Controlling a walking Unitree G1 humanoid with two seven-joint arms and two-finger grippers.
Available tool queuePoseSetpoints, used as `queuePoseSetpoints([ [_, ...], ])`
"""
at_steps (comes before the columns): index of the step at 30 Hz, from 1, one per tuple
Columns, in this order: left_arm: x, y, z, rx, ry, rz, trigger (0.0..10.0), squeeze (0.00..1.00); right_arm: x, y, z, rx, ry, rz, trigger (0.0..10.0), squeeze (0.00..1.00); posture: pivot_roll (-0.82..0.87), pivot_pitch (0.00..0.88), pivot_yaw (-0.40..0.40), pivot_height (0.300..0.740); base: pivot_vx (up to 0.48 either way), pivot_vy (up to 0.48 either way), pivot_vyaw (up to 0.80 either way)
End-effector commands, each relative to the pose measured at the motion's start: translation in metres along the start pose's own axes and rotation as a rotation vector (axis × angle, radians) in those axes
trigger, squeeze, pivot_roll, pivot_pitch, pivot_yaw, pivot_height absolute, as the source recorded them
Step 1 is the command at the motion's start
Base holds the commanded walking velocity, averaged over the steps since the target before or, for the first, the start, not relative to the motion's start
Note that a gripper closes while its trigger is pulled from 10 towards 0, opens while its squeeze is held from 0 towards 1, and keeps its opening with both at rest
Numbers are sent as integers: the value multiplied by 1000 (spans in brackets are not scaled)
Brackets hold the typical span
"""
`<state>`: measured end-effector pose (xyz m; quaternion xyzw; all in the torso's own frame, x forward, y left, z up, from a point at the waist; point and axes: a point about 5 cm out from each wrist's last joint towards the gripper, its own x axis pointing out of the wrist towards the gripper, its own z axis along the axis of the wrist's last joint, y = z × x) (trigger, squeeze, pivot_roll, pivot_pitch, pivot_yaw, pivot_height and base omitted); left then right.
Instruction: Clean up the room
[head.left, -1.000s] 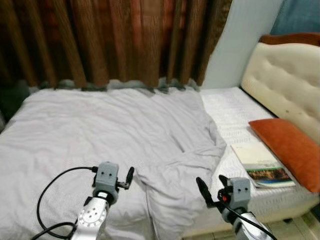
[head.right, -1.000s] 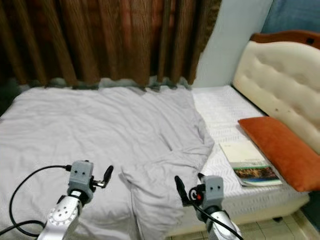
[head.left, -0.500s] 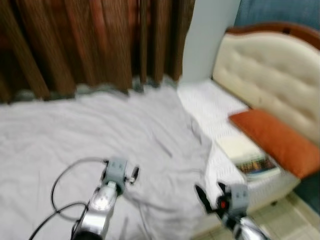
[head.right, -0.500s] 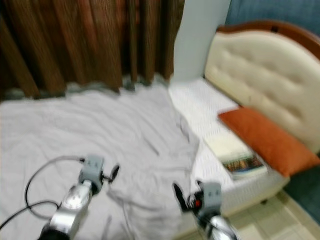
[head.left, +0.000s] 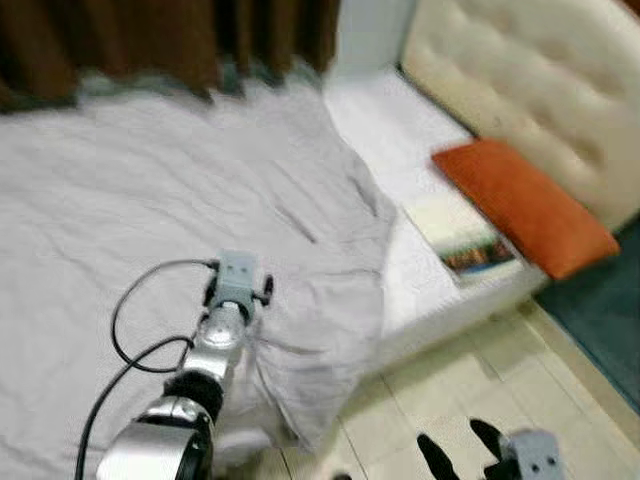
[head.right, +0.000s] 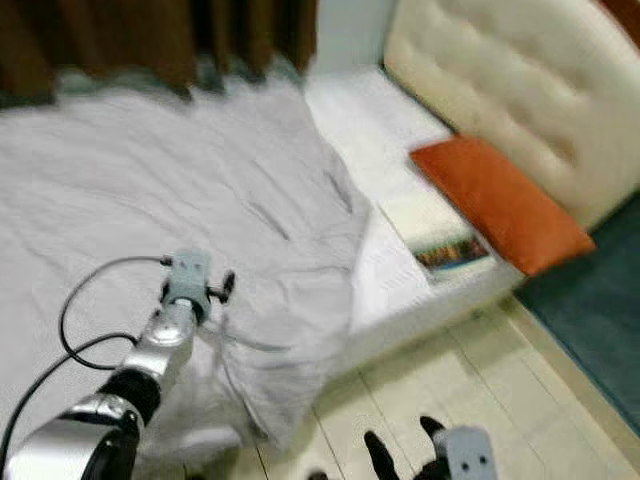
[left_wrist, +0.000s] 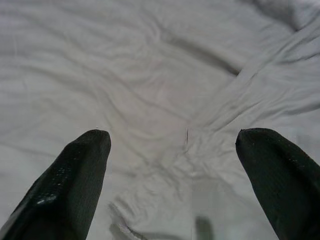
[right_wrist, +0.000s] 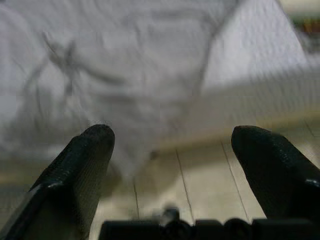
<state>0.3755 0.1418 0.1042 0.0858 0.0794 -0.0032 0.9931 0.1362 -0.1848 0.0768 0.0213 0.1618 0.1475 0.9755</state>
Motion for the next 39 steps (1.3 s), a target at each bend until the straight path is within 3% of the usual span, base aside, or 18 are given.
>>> queuePoseSetpoints([
  [1, 1, 2, 1, 34, -4, 39, 10000, 0, -22, 4, 16, -9, -2, -5, 10000, 0, -392, 557, -199, 740, 0, 0, 0],
  [3, 4, 10, 12, 118, -50, 85, 10000, 0, -46, 16, 18, 14, 45, -1, 10000, 0, -408, 592, -216, 740, 0, 0, 0],
  [4, 4, 10, 12, 118, -50, 85, 10000, 0, -46, 16, 18, 14, 45, -1, 10000, 0, -408, 592, -216, 740, 0, 0, 0],
  [5, 5, 13, 14, 124, -46, 98, 10000, 0, -56, 23, 15, 31, 88, 7, 10000, 0, -409, 615, -221, 740, 0, 0, 0],
  [13, 5, 29, 8, 159, 0, 159, 10000, 0, -69, 35, 12, 71, 152, 6, 10000, 0, -385, 627, -196, 740, 0, 0, 0],
  [19, -2, 40, -18, 25, 138, 200, 10000, 0, -70, 37, 12, 85, 161, -8, 10000, 0, -377, 620, -179, 740, 0, 0, 0],
  [22, -3, 41, -21, -12, 155, 201, 10000, 0, -71, 37, 11, 86, 164, -10, 10000, 0, -382, 621, -181, 740, 0, 0, 0],
  [24, -3, 43, -25, -263, 175, 189, 10000, 0, -75, 37, 12, 82, 178, -16, 10000, 0, -416, 611, -190, 740, 0, 0, 0],
  [25, -3, 44, -24, -493, 170, 188, 8314, 0, -82, 35, 11, 77, 199, -28, 10000, 0, -429, 610, -196, 740, 0, 0, 0],
  [26, -3, 44, -24, -493, 170, 188, 8314, 0, -82, 35, 11, 77, 199, -28, 10000, 0, -429, 610, -196, 740, 0, 0, 0],
  [27, -2, 43, -24, -595, 167, 186, 6510, 0, -84, 34, 10, 76, 210, -34, 10000, 0, -436, 611, -199, 740, 0, 0, 0],
  [28, -2, 43, -24, -595, 167, 186, 6510, 0, -84, 34, 10, 76, 210, -34, 10000, 0, -436, 611, -199, 740, 0, 0, 0],
  [29, -2, 41, -24, -658, 167, 185, 4627, 0, -86, 33, 9, 77, 217, -37, 10000, 0, -441, 610, -205, 740, 0, 0, 0],
  [30, -2, 39, -24, -730, 167, 185, 980, 0, -89, 34, 9, 76, 225, -35, 10000, 0, -448, 607, -208, 740, 0, 0, 0],
  [31, -2, 35, -26, -767, 174, 182, 0, 0, -91, 34, 9, 74, 231, -32, 10000, 0, -460, 601, -214, 740, 0, 0, 0],
  [34, -3, 29, -29, -797, 182, 173, 0, 0, -94, 35, 10, 71, 239, -29, 10000, 0, -478, 596, -223, 740, 0, 0, 0],
  [39, -2, 16, -25, -768, 162, 98, 0, 0, -100, 32, 10, 62, 255, -42, 10000, 0, -486, 598, -227, 740, 0, 0, 0],
])
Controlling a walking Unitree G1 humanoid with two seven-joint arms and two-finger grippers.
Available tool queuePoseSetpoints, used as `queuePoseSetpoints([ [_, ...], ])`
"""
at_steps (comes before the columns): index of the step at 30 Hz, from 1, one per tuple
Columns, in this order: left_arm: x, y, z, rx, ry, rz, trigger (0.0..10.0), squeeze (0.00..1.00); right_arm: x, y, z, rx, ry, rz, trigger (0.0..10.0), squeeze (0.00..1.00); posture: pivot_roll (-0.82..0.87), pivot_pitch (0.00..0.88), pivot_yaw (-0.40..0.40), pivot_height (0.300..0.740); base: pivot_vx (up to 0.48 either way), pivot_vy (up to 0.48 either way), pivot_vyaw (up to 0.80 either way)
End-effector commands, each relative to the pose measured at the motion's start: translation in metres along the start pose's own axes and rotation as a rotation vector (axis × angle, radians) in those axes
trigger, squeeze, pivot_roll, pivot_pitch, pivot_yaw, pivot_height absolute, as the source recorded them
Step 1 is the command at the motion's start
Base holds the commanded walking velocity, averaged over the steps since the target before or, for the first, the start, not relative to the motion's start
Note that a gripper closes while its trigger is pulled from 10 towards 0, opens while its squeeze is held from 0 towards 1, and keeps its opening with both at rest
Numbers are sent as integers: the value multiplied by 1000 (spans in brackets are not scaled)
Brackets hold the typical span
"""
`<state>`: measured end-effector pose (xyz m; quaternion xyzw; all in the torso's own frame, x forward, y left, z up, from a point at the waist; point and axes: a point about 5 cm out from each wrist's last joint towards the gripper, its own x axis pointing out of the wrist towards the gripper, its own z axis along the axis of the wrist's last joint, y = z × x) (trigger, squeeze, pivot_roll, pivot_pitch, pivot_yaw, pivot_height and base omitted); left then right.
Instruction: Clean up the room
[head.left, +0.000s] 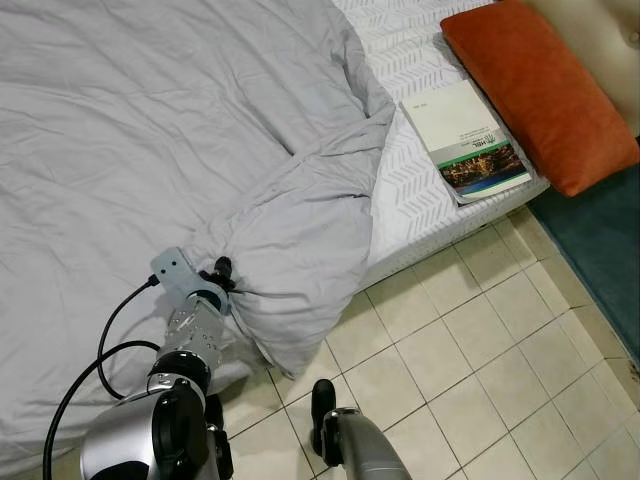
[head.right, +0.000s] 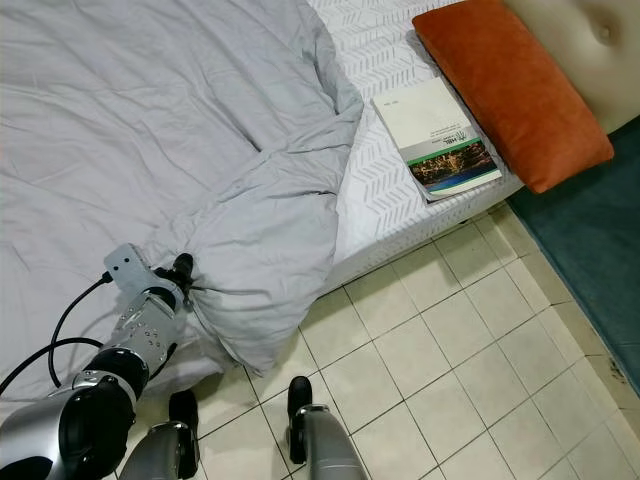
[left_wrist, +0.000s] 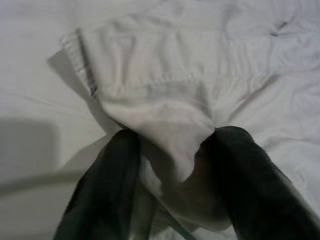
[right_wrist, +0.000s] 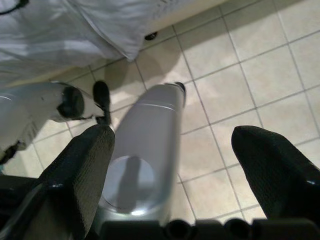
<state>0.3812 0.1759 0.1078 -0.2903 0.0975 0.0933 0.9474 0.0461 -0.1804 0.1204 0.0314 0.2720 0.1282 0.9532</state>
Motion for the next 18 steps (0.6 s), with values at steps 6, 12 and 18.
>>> queuePoseSetpoints([
  [6, -6, -4, -28, 130, 94, -57, 0, 0, -2, 0, -5, 9, 32, -5, 10000, 0, -448, 601, -205, 740, 0, 0, 0],
  [12, -10, 1, -38, 355, 115, -99, 0, 0, 20, 2, -6, 26, -13, 10, 10000, 0, -381, 562, -156, 740, 0, 0, 0],
  [18, -13, 7, -43, 381, 130, -91, 0, 0, 30, 0, -5, 23, -33, 16, 10000, 0, -366, 534, -149, 740, 0, 0, 0],
])
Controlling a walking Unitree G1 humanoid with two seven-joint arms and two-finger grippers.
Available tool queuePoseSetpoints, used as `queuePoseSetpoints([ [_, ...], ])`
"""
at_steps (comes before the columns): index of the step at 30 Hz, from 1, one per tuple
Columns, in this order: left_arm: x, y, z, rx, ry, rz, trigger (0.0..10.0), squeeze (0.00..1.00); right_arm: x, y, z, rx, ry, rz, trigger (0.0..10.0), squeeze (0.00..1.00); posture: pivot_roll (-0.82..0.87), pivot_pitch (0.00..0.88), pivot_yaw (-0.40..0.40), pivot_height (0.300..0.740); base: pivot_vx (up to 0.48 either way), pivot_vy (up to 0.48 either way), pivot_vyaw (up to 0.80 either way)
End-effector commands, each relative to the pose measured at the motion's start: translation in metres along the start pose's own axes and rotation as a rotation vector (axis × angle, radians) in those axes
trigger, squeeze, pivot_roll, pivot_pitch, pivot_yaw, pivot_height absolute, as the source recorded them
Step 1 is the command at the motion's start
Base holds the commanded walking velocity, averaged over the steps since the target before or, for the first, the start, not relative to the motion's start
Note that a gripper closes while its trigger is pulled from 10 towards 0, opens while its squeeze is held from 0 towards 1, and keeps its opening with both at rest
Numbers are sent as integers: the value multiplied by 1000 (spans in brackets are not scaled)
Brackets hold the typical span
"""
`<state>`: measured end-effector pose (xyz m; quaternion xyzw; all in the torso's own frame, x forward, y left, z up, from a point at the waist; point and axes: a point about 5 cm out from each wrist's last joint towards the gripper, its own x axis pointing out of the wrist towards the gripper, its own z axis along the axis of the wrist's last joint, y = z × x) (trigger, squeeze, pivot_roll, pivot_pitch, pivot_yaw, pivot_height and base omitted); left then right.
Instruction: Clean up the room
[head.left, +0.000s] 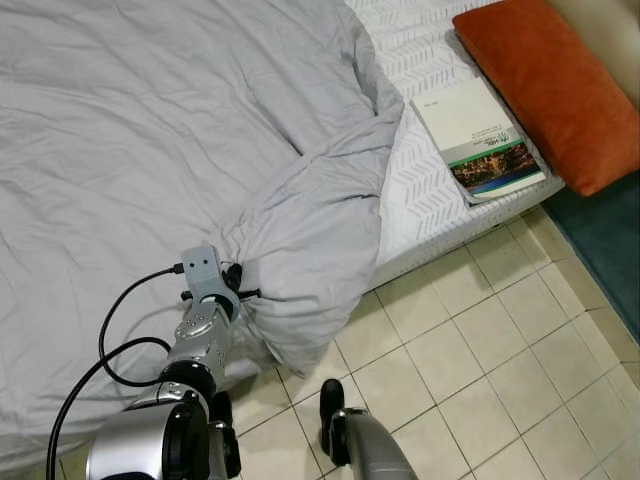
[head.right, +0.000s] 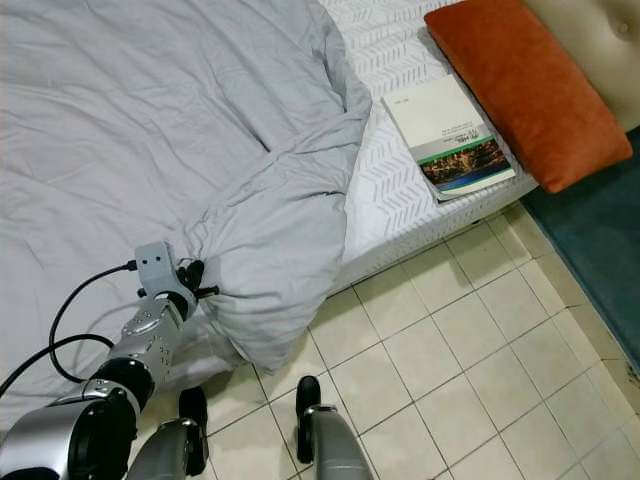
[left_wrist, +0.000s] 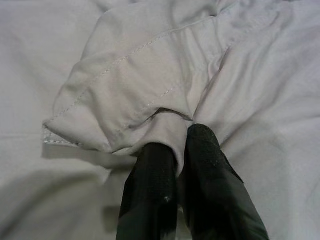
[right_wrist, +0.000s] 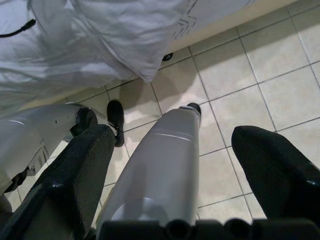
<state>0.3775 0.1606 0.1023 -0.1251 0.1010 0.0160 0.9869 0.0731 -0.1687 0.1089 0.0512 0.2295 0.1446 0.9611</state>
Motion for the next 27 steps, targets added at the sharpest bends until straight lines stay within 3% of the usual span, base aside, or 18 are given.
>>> queuePoseSetpoints([
  [1, -10, 3, -34, 76, 123, 0, 0, 0, 8, -10, -8, -8, 34, -31, 10000, 0, -341, 487, -136, 740, 0, 0, 0],
  [2, -10, 3, -34, 76, 123, 0, 0, 0, 8, -10, -8, -8, 34, -31, 10000, 0, -341, 487, -136, 740, 0, 0, 0],
  [3, -10, 2, -35, 117, 127, -6, 10000, 0, 17, -15, -7, -16, 18, -34, 10000, 0, -338, 479, -135, 740, 0, 0, 0],
  [4, -9, -5, -32, 183, 108, -38, 10000, 0, 27, -21, -2, -32, -11, -38, 10000, 0, -314, 432, -122, 740, 0, 0, 0],
  [6, -8, -10, -30, 226, 94, -62, 10000, 0, 33, -25, 2, -42, -29, -42, 10000, 0, -314, 432, -122, 740, 0, 0, 0],
  [9, -7, -15, -28, 240, 74, -81, 10000, 0, 40, -28, 4, -49, -43, -45, 10000, 0, -306, 404, -113, 740, 0, 0, 0],
  [16, -6, -46, -28, 295, 49, -156, 10000, 0, 67, -40, 9, -62, -93, -60, 10000, 0, -267, 321, -70, 740, 0, -469, 0],
  [21, -6, -46, -26, 306, 43, -136, 10000, 0, 85, -38, 13, -58, -131, -54, 10000, 0, -249, 293, -37, 740, 0, -466, 0],
  [27, -3, -44, -19, 337, 18, -104, 10000, 0, 91, -36, 9, -58, -121, -30, 10000, 0, -225, 277, -26, 740, 0, -463, 0],
])
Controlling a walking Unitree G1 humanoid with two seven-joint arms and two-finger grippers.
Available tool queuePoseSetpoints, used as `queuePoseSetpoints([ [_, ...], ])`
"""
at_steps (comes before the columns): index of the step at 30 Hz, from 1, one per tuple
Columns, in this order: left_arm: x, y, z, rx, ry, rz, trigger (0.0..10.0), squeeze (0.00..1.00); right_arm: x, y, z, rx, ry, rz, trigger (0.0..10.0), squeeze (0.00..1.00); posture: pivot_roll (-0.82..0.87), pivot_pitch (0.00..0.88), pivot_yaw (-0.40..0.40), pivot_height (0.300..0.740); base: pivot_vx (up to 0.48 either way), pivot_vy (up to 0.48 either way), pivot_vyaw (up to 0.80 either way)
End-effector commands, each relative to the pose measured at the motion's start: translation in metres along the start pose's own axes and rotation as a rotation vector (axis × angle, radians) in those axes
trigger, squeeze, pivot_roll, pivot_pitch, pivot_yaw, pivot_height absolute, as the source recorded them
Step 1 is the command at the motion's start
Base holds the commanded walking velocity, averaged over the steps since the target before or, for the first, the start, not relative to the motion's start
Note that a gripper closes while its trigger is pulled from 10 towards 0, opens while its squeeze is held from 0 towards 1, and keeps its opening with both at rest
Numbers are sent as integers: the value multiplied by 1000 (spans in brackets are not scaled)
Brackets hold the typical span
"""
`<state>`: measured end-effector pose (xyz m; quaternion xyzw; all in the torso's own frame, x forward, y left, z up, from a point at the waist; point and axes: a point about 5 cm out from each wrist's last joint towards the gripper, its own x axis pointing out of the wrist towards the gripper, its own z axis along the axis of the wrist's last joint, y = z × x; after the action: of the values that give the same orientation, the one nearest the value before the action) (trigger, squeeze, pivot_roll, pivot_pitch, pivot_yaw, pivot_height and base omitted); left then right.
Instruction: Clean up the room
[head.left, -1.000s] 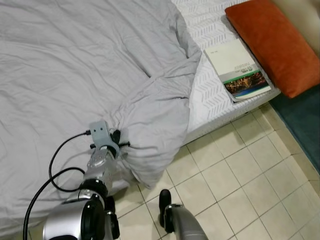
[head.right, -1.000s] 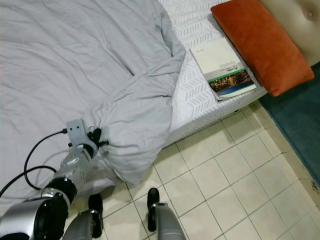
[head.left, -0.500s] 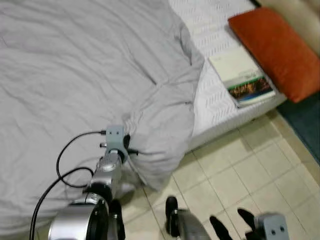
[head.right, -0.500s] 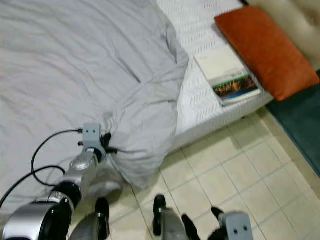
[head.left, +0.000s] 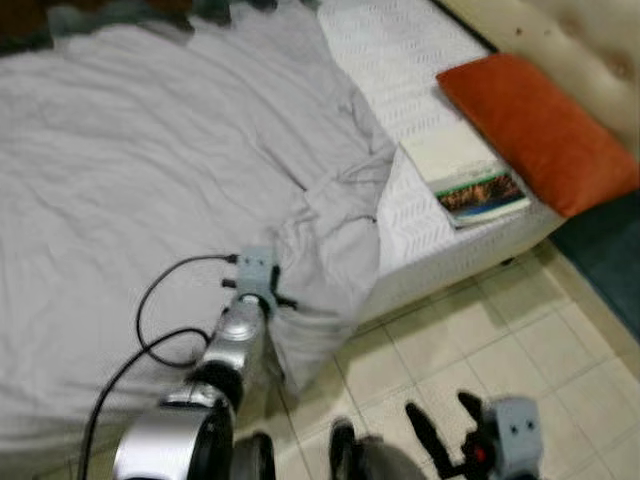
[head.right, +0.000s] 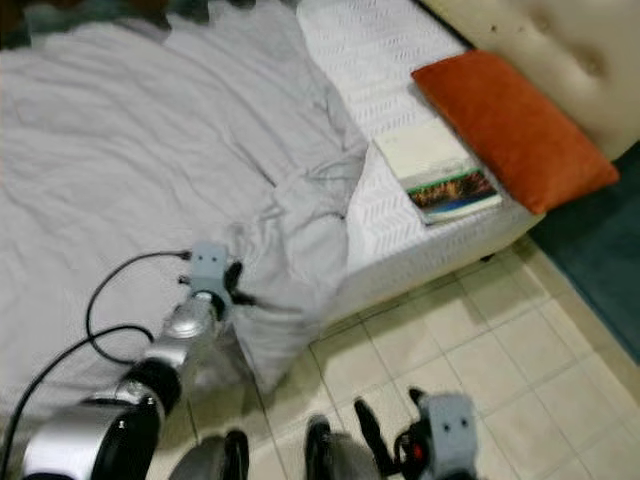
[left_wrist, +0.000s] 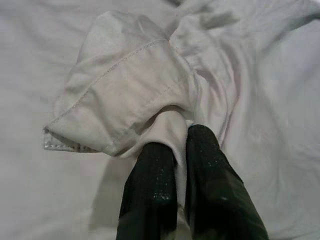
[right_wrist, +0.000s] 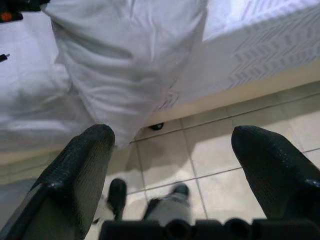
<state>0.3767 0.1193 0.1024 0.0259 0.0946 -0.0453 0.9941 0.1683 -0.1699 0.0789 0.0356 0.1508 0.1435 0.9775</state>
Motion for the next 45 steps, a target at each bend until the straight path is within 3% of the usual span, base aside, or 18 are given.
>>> queuePoseSetpoints([
  [1, -1, -8, -4, 34, 14, -19, 10000, 0, -3, -5, -10, -7, 38, -20, 10000, 0, -220, 267, -22, 740, 0, -458, 0],
  [10, 0, -40, 4, 52, -4, -103, 10000, 0, 8, -2, -13, -12, 26, -9, 10000, 0, -215, 234, -12, 740, 0, -458, 0],
  [22, -7, -98, 4, 97, 25, -283, 10000, 0, 8, 1, -18, -24, 28, 5, 10000, 0, -228, 224, -5, 740, 0, -455, 0],
  [24, -12, -113, 2, 98, 35, -331, 10000, 0, 7, 3, -19, -25, 31, 8, 10000, 0, -235, 226, -1, 740, 0, -454, 0],
  [26, -13, -118, 1, 100, 37, -349, 10000, 0, 7, 3, -20, -26, 31, 9, 10000, 0, -236, 227, 1, 740, 0, -454, 0],
  [30, -31, -152, -15, 192, 64, -488, 10000, 0, 4, 5, -22, -24, 37, 3, 10000, 0, -248, 232, 8, 740, 149, -410, 0],
  [31, -31, -152, -15, 192, 64, -488, 10000, 0, 4, 5, -22, -24, 37, 3, 10000, 0, -248, 232, 8, 740, 352, -322, 0],
  [33, -43, -167, -32, 256, 117, -548, 10000, 0, 3, 6, -24, -24, 42, 4, 10000, 0, -251, 238, 7, 740, 0, 0, 0],
  [39, -56, -189, -38, 211, 147, -589, 10000, 0, 2, 8, -26, -28, 48, 11, 10000, 0, -255, 248, 4, 740, 0, 0, 0],
  [45, -63, -210, -26, 200, 100, -635, 10000, 0, 0, 10, -27, -32, 52, 14, 10000, 0, -256, 252, 7, 740, 0, 0, 0],
])
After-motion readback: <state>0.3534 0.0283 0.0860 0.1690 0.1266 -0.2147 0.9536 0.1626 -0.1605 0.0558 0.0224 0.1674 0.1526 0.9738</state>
